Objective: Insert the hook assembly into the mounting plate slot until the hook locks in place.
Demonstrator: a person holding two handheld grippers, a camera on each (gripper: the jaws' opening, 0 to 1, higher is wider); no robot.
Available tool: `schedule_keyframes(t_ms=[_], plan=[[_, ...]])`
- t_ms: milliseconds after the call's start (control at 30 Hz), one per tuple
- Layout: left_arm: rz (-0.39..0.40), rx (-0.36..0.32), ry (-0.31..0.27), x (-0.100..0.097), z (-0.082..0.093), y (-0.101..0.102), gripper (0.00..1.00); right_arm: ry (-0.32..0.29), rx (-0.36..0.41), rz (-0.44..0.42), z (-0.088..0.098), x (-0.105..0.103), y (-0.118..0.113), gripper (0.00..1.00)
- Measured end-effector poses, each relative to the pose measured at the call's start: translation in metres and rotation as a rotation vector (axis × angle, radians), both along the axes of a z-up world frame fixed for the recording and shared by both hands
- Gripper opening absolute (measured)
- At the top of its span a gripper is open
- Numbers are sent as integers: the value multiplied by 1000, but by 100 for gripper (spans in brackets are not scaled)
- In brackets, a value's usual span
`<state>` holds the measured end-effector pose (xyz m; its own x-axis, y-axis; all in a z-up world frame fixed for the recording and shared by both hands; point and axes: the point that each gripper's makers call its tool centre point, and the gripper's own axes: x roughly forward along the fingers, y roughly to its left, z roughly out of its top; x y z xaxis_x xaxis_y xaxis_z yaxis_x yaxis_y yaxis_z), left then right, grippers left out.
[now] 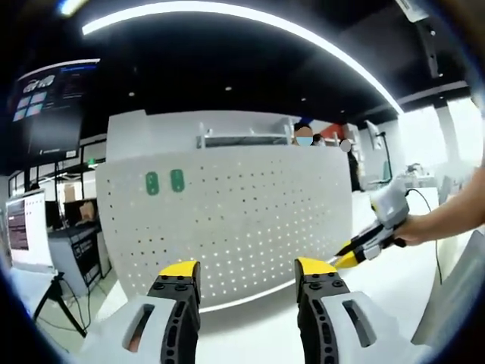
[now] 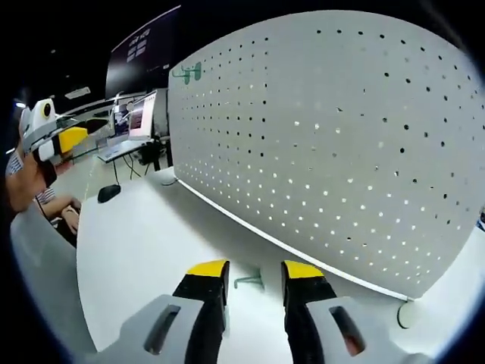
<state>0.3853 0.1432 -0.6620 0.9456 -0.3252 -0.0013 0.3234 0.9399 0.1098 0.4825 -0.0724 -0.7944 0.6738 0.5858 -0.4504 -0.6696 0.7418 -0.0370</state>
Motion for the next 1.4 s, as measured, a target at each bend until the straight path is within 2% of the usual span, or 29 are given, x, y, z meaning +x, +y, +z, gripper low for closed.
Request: schedule_keyframes(t_ms=[567,1100,1400], plan=[[-6,12,25,0,-10,-2,50,63,-69,12,-48,13,2,19],[-22,17,63,2,-19,-5,49,94,-124,24,-77,26,6,14],[-36,20,76,4,-23,-9,49,93,-134,31,-83,29,7,10]])
